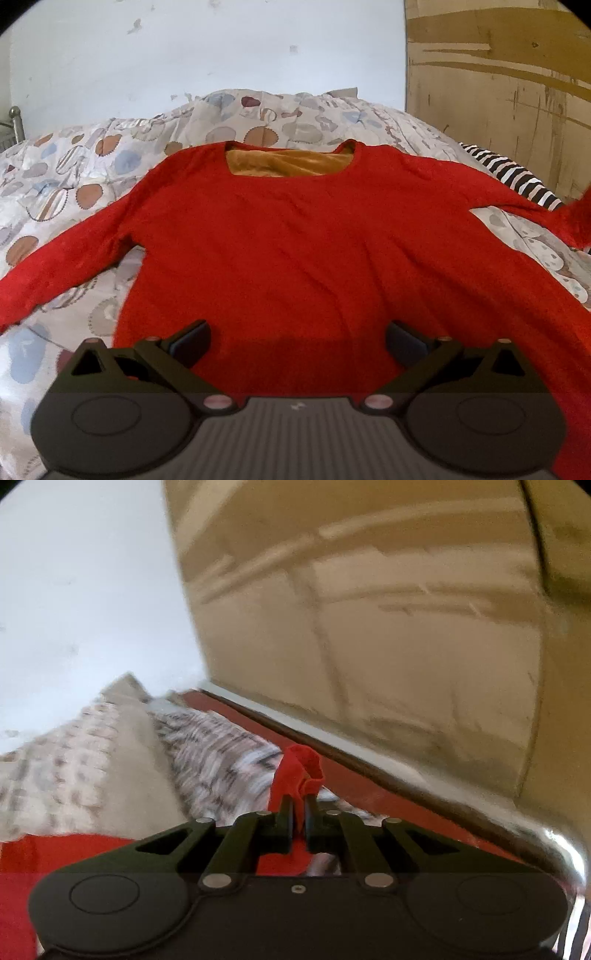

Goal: Fold small clothes
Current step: 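Move the right gripper to the sleeve cuff near the striped pillow and grasp it, then carry the held sleeve across the shirt body with the right gripper and release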

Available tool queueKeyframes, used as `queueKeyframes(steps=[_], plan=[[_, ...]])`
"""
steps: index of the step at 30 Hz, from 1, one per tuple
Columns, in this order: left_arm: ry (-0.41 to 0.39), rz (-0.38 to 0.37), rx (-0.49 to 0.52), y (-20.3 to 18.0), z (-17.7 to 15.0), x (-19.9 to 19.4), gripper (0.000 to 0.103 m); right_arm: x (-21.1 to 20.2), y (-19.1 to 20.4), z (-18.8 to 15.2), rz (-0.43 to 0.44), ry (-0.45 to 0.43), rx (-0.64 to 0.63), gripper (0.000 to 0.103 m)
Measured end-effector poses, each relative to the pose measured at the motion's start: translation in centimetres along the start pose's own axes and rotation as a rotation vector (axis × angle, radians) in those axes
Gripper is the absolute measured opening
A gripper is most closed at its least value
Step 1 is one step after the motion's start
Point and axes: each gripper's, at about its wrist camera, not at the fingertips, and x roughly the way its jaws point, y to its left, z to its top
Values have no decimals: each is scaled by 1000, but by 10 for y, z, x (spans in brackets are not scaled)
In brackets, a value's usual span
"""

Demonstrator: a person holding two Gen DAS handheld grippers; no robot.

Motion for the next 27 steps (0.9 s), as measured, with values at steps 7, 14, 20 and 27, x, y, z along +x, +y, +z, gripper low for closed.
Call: queueKeyframes(steps=[7, 14, 20, 27], plan=[[9, 9, -13, 17, 11, -19, 103, -52, 99, 46, 206, -71, -110, 5], [-100, 50, -70, 53, 27, -64, 103, -102, 233, 50, 484, -61, -271, 5], [-211, 80, -243, 100, 28, -94, 103, -132, 330, 5, 689, 33, -387, 5], [-244, 136, -346, 131, 13, -106, 103, -143, 399, -82, 838, 201, -476, 5]])
